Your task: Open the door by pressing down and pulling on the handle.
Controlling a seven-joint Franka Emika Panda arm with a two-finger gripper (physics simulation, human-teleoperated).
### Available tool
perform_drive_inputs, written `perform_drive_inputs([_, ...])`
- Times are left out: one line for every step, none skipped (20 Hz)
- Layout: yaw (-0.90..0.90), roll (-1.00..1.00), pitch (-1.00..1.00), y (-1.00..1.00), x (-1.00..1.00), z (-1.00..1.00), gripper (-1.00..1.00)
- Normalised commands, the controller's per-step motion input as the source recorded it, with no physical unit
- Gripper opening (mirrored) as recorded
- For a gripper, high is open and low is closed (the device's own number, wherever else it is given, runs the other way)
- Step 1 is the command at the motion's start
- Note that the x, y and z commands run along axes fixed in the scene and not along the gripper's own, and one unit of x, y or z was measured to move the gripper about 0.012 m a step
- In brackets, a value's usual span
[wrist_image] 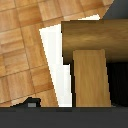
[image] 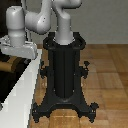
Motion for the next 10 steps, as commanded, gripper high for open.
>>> perform_drive_inputs([0.00,0.00,0.00,0.00,0.00,0.00,-1.00])
perform_drive_inputs([0.00,0.00,0.00,0.00,0.00,0.00,-1.00])
perform_drive_inputs([0.00,0.00,0.00,0.00,0.00,0.00,-1.00])
perform_drive_inputs([0.00,0.00,0.00,0.00,0.00,0.00,-1.00])
perform_drive_inputs([0.00,0.00,0.00,0.00,0.00,0.00,-1.00])
perform_drive_inputs([0.00,0.00,0.00,0.00,0.00,0.00,-1.00])
perform_drive_inputs([0.00,0.00,0.00,0.00,0.00,0.00,-1.00])
perform_drive_inputs([0.00,0.00,0.00,0.00,0.00,0.00,-1.00])
perform_drive_inputs([0.00,0.00,-0.15,0.00,0.00,0.00,-1.00])
perform_drive_inputs([0.00,0.00,0.00,0.00,0.00,-1.00,-1.00])
